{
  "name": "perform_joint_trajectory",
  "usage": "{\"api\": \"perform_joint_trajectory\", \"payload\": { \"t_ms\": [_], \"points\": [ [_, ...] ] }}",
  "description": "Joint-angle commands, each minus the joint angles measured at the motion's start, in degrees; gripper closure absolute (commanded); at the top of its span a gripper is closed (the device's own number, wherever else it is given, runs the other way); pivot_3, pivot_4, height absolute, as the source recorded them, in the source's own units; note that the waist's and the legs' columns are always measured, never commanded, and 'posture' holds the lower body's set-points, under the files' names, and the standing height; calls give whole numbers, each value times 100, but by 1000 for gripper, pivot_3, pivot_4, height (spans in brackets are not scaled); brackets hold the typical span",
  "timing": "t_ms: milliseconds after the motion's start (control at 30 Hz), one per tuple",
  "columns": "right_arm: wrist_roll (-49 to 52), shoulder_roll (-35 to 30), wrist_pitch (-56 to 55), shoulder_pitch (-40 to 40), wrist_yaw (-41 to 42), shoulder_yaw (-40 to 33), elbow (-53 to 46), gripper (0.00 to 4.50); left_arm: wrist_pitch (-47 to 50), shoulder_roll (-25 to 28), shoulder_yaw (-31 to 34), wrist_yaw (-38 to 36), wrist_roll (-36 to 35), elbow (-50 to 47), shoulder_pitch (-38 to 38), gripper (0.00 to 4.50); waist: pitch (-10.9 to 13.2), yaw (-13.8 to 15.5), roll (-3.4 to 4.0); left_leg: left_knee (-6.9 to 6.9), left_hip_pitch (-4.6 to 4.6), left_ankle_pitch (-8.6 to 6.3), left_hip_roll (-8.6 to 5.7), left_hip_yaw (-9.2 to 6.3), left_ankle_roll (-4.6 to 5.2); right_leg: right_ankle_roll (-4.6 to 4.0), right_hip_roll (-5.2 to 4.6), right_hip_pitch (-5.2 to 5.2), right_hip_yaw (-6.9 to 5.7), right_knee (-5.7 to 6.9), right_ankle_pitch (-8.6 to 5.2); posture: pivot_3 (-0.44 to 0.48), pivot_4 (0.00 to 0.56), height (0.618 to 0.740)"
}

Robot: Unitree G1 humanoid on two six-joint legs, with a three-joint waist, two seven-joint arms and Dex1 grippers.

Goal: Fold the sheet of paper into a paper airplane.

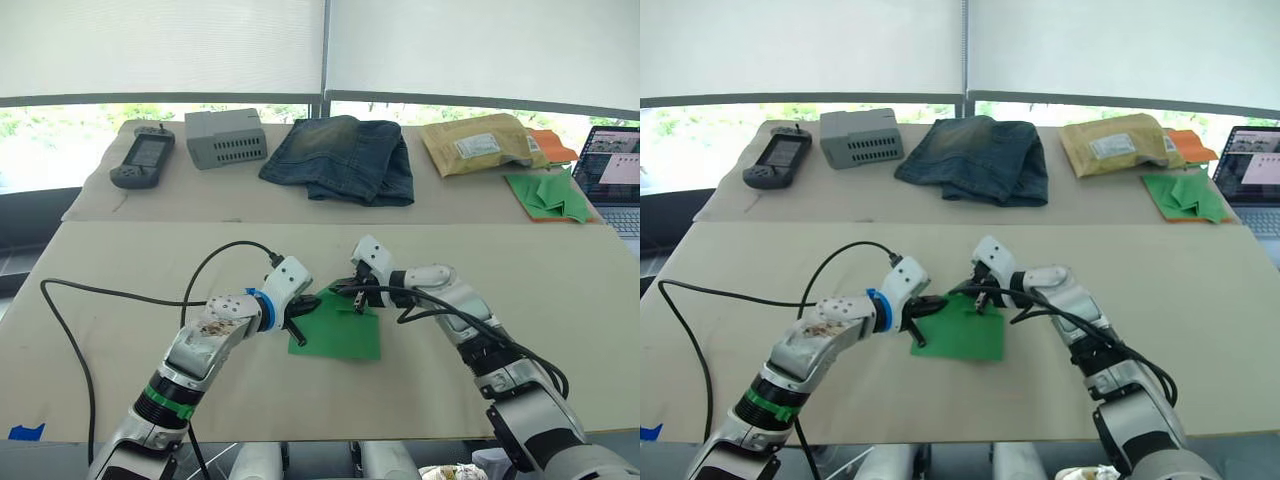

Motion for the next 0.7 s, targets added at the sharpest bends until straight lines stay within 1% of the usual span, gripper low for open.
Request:
{"api": "perform_joint_trajectory", "payload": {
  "t_ms": [33, 133, 233, 267, 400, 467, 500, 567, 700],
  "points": [
    [-209, -18, 17, -26, 137, 120, 162, 4500, 274, -7, 7, -142, -179, -203, -36, 4486, 0, -12, 0, 0, 0, 0, 0, -1, 0, 0, 0, 0, 0, 0, 0, 0, 150, 728],
    [-262, -14, 83, -40, 205, 118, 191, 4500, 610, -53, 319, -202, -497, -334, -105, 3734, 0, -36, 0, 0, 0, 0, 0, -4, 0, 0, -1, 0, 0, 0, 0, 0, 150, 728],
    [-323, -18, 66, -43, 252, 146, 241, 4500, 829, 52, 541, -304, -731, -455, -167, 2671, 0, -59, 0, 0, -1, 0, 0, -7, 0, 0, -1, 0, 0, 1, 0, 0, 150, 728],
    [-339, -18, 67, -40, 265, 153, 246, 4500, 886, 81, 670, -321, -815, -471, -198, 2383, 0, -63, 0, 1, 0, 0, 0, -8, 0, 0, -1, 0, 0, 2, 0, 0, 150, 728],
    [-369, -2, 72, -14, 270, 162, 241, 4500, 981, 150, 1397, -381, -1240, -409, -394, 1028, 0, -68, 0, 3, 3, 0, 4, -8, 0, 6, 2, 0, 0, 6, -3, 0, 150, 728],
    [-415, 5, 50, 19, 258, 193, 225, 4500, 855, 142, 1516, -366, -1285, -352, -451, 1028, 0, -69, 0, 4, 6, 1, 4, -9, 0, 15, 2, 2, -1, 8, -9, 0, 150, 728],
    [-425, 14, 51, 44, 252, 199, 202, 4500, 796, 142, 1466, -361, -1253, -338, -455, 1190, 0, -70, 0, 4, 11, 1, 4, -8, -1, 15, 2, 6, 0, 7, -8, 0, 150, 728],
    [-418, 43, 93, 123, 241, 192, 112, 4500, 700, 67, 1287, -333, -1161, -265, -454, 1761, 0, -70, 0, 3, 13, 1, 2, -7, -1, 13, 0, 9, 1, 6, -7, 0, 150, 728],
    [-430, 80, 169, 234, 223, 160, -22, 4500, 431, -60, 953, -259, -947, -20, -410, 3159, 0, -71, 0, 3, 11, 0, -1, -7, -1, -2, -2, 8, 3, 6, 2, 0, 150, 728]
  ]
}}
